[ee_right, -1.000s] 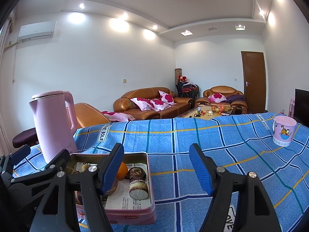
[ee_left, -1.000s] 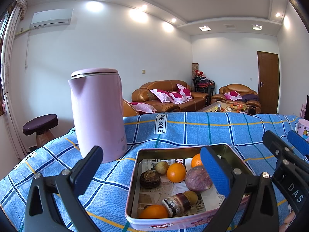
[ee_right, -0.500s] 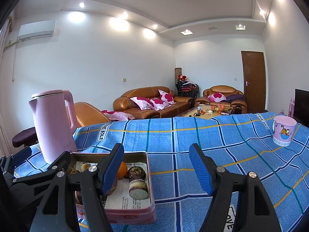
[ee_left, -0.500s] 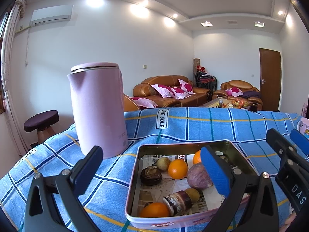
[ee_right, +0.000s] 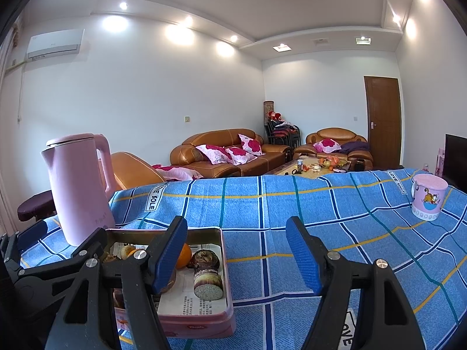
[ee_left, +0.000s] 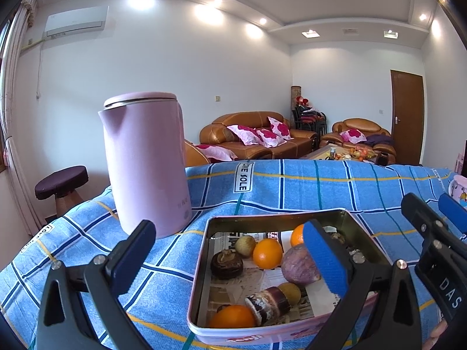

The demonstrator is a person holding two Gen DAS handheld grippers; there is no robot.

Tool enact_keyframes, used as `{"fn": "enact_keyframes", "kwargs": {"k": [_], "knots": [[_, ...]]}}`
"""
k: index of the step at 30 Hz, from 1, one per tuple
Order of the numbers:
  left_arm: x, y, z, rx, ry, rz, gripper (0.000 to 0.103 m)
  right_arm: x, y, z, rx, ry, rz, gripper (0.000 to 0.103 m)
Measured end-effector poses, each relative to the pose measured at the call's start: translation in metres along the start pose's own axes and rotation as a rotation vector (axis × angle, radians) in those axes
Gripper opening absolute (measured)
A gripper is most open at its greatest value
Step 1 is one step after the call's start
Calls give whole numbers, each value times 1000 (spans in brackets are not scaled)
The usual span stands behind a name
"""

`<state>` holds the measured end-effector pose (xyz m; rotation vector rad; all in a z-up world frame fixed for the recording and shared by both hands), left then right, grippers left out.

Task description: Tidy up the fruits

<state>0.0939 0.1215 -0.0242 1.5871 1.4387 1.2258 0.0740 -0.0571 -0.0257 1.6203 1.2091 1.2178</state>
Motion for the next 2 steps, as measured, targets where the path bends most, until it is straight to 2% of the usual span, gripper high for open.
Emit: {"fn": "enact_keyframes", "kwargs": {"k": [2], "knots": [[0,0,1,4,0,1,103,-3,0,-1,-1,-4,8,72]]}}
Point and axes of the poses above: each gripper's, at about its wrist camera, not at the fingertips, and z roughly the way its jaws point, x to its left, y to its top, the point moved 9 cm from there along z, roughly the way its jaws point, and after that the axes turned 11 degrees about z, right-handed, at the moved point
